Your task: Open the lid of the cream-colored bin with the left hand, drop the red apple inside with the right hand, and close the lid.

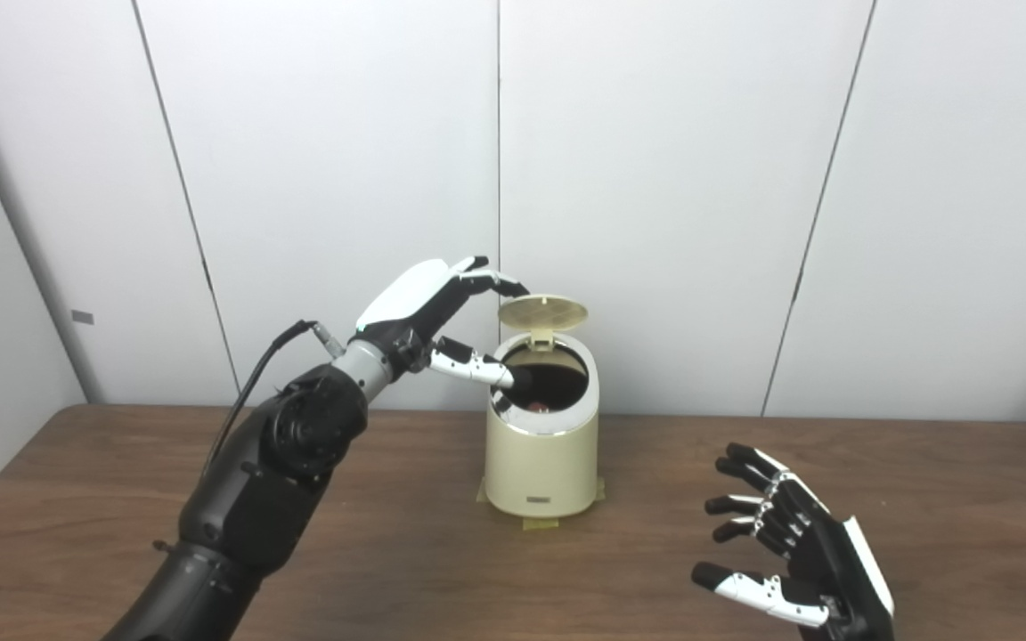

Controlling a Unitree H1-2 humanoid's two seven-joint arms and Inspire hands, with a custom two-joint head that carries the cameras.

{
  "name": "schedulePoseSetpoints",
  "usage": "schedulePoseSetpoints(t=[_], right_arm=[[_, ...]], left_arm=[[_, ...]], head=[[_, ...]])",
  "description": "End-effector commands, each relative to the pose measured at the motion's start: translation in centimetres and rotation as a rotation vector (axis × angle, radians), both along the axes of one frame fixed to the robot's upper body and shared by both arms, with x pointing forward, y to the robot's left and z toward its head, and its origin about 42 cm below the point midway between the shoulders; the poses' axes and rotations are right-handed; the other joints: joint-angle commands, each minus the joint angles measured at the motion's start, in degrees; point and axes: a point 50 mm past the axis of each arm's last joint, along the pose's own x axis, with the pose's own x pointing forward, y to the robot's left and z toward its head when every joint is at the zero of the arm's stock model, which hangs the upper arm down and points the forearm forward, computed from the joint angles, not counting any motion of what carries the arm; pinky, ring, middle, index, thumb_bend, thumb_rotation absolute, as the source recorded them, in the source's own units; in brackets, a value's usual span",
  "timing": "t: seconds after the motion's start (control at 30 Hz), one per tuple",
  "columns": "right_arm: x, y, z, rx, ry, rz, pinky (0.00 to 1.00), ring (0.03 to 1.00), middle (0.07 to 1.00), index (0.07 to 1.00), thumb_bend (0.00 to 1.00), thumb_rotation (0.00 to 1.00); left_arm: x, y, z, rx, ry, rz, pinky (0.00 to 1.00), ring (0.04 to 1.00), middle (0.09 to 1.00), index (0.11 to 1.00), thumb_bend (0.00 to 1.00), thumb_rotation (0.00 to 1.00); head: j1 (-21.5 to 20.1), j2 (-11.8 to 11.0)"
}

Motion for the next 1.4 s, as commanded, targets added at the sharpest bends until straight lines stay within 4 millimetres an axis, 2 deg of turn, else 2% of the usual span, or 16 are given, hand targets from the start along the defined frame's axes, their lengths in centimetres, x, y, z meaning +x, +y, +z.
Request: schedulePoseSetpoints(t=[0.0,0.3,0.9,1.03,1.37], right_arm=[[0.5,0.4,1.7,0.004,-0.067,0.005,0.51,0.632,0.793,0.791,0.77,0.15],[0.5,0.5,1.8,0.004,-0.065,0.005,0.50,0.624,0.792,0.795,0.77,0.16],[0.6,1.0,1.9,-0.003,-0.054,0.014,0.49,0.630,0.787,0.797,0.78,0.18],[0.7,0.9,2.0,-0.003,-0.057,0.007,0.51,0.630,0.783,0.795,0.78,0.17],[0.7,0.9,2.2,-0.005,-0.055,0.005,0.50,0.630,0.785,0.798,0.78,0.17]], left_arm=[[0.2,-0.1,3.6,0.006,-0.094,-0.018,1.00,1.000,0.842,0.789,0.88,0.33],[-0.1,-0.3,3.4,0.020,-0.086,-0.038,1.00,1.000,0.842,0.798,0.89,0.35],[-2.2,-1.0,4.3,0.066,-0.076,-0.106,1.00,1.000,0.854,0.803,0.89,0.33],[-2.5,-1.4,4.3,0.141,-0.110,-0.117,1.00,1.000,0.843,0.804,0.89,0.37],[-2.7,-1.6,3.3,0.254,-0.159,-0.127,1.00,0.987,0.813,0.788,0.91,0.37]], head=[[0.0,0.1],[-0.1,0.4],[-0.5,1.3],[-0.6,1.4],[-0.9,1.8]])
